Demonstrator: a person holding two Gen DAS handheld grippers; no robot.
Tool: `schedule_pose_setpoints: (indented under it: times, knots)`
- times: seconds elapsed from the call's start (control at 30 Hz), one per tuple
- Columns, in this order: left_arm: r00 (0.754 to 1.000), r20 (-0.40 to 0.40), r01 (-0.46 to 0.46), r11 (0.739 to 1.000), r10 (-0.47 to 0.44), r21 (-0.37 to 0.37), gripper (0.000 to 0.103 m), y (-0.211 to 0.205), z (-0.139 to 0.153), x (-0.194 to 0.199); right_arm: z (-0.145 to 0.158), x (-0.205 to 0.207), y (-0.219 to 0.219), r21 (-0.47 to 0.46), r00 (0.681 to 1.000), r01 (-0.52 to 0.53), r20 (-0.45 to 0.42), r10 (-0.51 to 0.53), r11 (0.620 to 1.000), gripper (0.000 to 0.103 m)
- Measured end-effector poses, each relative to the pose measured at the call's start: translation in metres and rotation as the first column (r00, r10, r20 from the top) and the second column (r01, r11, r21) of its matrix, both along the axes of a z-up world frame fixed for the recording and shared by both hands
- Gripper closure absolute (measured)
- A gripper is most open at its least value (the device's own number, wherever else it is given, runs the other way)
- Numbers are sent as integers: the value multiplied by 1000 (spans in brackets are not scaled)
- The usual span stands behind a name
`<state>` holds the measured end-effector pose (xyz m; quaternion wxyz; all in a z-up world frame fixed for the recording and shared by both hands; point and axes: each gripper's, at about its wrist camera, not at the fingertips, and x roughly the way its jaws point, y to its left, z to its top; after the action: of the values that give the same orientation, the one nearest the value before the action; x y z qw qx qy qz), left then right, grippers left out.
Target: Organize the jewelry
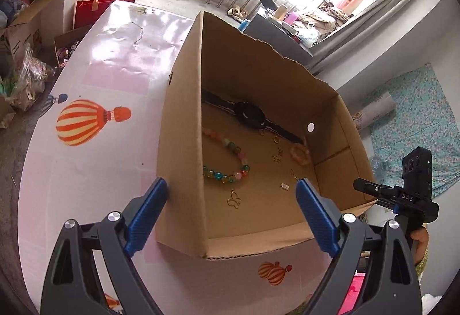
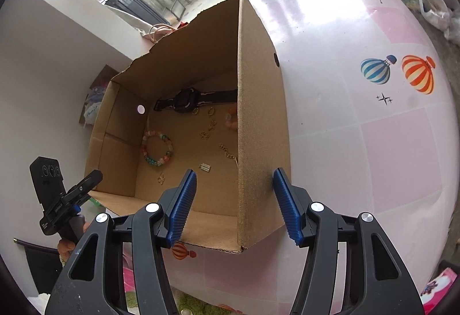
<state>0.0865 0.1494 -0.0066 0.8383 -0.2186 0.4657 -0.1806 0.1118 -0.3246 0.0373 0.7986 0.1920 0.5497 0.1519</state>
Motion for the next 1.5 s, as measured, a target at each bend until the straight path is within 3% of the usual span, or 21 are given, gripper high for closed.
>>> schedule_pose_setpoints:
  times: [0.37,0.53,0.6,0.73,0.87,0.93,1.23,1.33,1.5]
  knots:
    - [1000,-11,-15,1000,14,-22,15,4,-1,-42,-2,-17,-8,37,1000,-13,4,13,999,47]
    - [1000,27,-10,1000,9,16,15,2,-2,-47,-2,-16,-25,82,1000,2,23,-4,997,47]
    - [997,77,-24,998,19,62,14,1,0,-53,-2,-21,-32,93,999,24,37,-27,995,47]
    - [981,184,-88,981,56,175,14,-2,13,-72,22,-46,-36,14,984,82,159,-84,997,39]
    - [956,273,-179,949,105,261,10,0,31,-97,51,-87,-34,-132,941,152,322,-102,980,30]
    - [939,323,-216,931,116,293,7,-1,42,-111,61,-108,-31,-159,918,166,386,-93,973,24]
    - [892,430,-316,868,135,382,6,-31,76,-139,80,-133,25,-236,846,162,533,-12,958,8]
    - [905,403,-313,858,138,408,6,-41,77,-135,82,-134,40,-278,842,160,539,16,947,8]
    - [948,261,-276,879,183,388,6,-48,63,-121,73,-132,57,-371,866,179,498,33,911,8]
